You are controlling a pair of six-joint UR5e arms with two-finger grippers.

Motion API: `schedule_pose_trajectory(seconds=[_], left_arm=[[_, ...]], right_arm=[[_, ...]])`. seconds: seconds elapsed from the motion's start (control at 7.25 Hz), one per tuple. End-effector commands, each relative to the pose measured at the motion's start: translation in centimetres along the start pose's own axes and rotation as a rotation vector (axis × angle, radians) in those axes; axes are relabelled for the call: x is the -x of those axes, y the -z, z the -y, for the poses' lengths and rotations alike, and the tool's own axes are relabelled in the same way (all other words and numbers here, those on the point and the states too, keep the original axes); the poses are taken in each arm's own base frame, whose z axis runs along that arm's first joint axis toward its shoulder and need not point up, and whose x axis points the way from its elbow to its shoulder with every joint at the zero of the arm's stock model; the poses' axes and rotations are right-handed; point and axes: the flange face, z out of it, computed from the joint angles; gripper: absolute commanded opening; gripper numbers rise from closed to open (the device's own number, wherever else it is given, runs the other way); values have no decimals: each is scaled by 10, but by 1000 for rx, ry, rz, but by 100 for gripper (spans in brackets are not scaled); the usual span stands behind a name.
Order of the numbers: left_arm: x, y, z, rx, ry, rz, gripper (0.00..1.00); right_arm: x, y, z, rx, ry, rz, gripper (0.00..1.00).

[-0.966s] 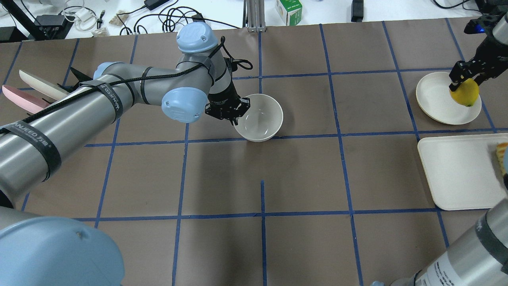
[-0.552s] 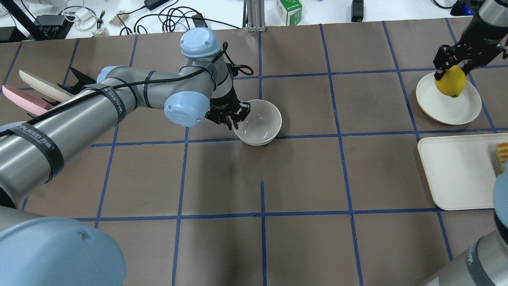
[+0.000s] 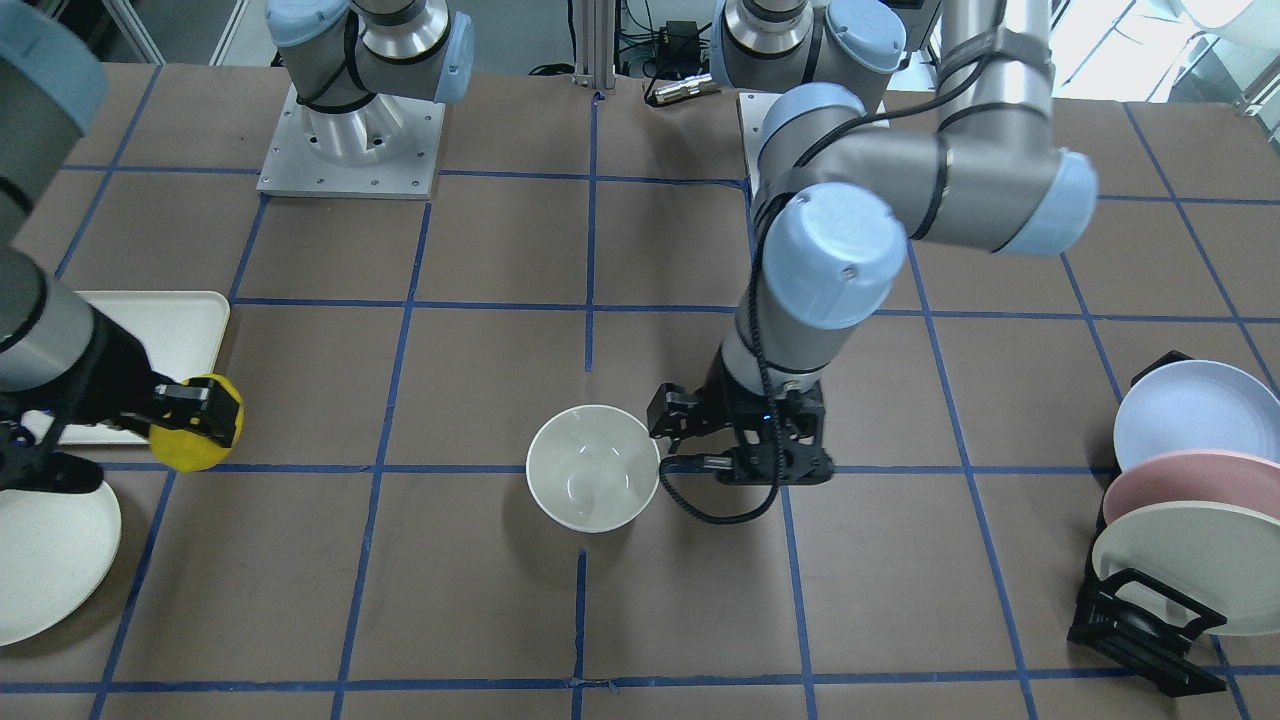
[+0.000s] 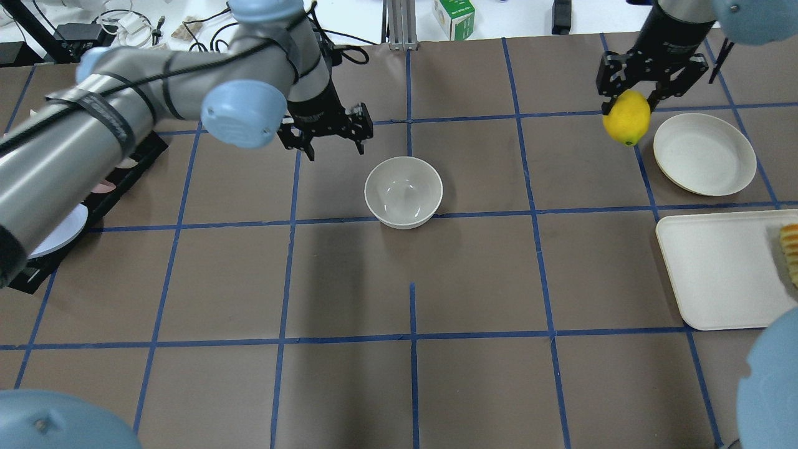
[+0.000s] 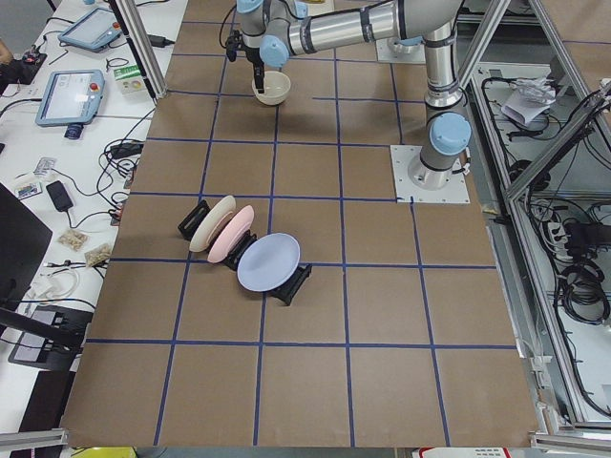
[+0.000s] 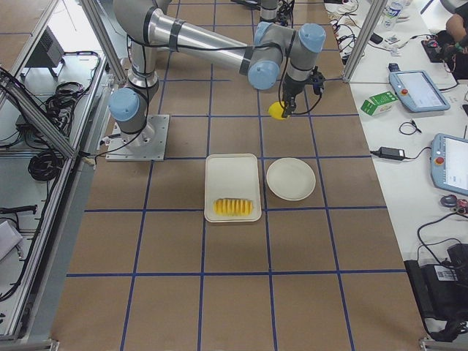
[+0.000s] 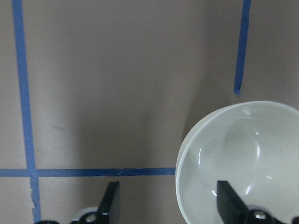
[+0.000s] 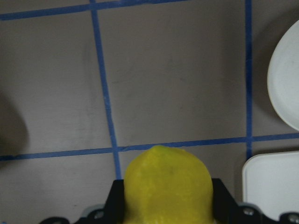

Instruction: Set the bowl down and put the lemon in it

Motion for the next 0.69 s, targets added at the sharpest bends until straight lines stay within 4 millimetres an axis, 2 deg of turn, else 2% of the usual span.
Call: schedule_pose_trajectory(seconds=[0.0,0.14,0.28,0.41,0.55], left_arm=[[72,102,-10,-22,-27,19,100],[84,133,-32,-33,-38,36,100],[93,148,-45,-37,-53,70,100],[89,148,-63,-18,-61,73,100],[88,150,-72,-26,-60,75,100]], right_arm=[[100,2,-27,-10,-31,23,0],[135,-6,-37,3,-22,47,0],[162,-13,-42,-13,-44,77,0],[197,-28,-43,-28,-54,95,0],[238,-52,-43,-72,-17,97,0]])
